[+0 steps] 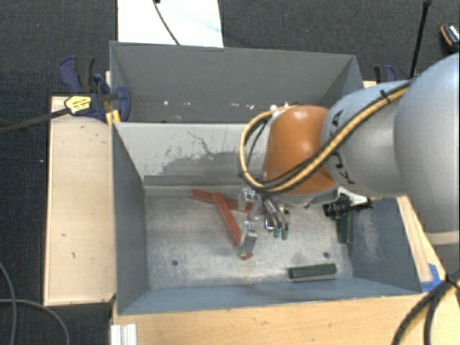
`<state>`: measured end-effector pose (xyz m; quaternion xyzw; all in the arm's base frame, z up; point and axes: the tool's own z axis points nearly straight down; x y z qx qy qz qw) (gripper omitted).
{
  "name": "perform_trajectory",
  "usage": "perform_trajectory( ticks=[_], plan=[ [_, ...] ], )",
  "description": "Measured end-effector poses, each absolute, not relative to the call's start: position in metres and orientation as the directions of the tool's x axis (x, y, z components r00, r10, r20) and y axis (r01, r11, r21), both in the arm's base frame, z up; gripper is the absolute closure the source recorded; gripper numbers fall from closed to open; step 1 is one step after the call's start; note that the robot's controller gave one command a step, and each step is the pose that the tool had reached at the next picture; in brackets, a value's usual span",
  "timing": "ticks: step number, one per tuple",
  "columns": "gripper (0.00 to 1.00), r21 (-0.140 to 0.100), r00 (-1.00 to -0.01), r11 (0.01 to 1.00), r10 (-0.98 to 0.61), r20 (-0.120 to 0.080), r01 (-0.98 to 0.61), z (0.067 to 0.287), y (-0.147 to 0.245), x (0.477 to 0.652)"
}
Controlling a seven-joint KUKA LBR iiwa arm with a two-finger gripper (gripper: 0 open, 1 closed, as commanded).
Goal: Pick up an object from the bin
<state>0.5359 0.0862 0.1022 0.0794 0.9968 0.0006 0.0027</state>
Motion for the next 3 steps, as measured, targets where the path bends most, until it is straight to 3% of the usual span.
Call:
perform_trajectory(
  ticks=[1,2,3],
  plan=[
    [0.00,0.000,-0.968,0.968,0.249,0.003,0.249,0.105,0.099,0.520],
    [0.00,-0.001,-0.915,0.915,0.404,0.004,0.404,0.070,0.096,0.523],
    [0.00,-0.001,-0.914,0.914,0.406,0.004,0.406,0.070,0.096,0.523]
  ],
)
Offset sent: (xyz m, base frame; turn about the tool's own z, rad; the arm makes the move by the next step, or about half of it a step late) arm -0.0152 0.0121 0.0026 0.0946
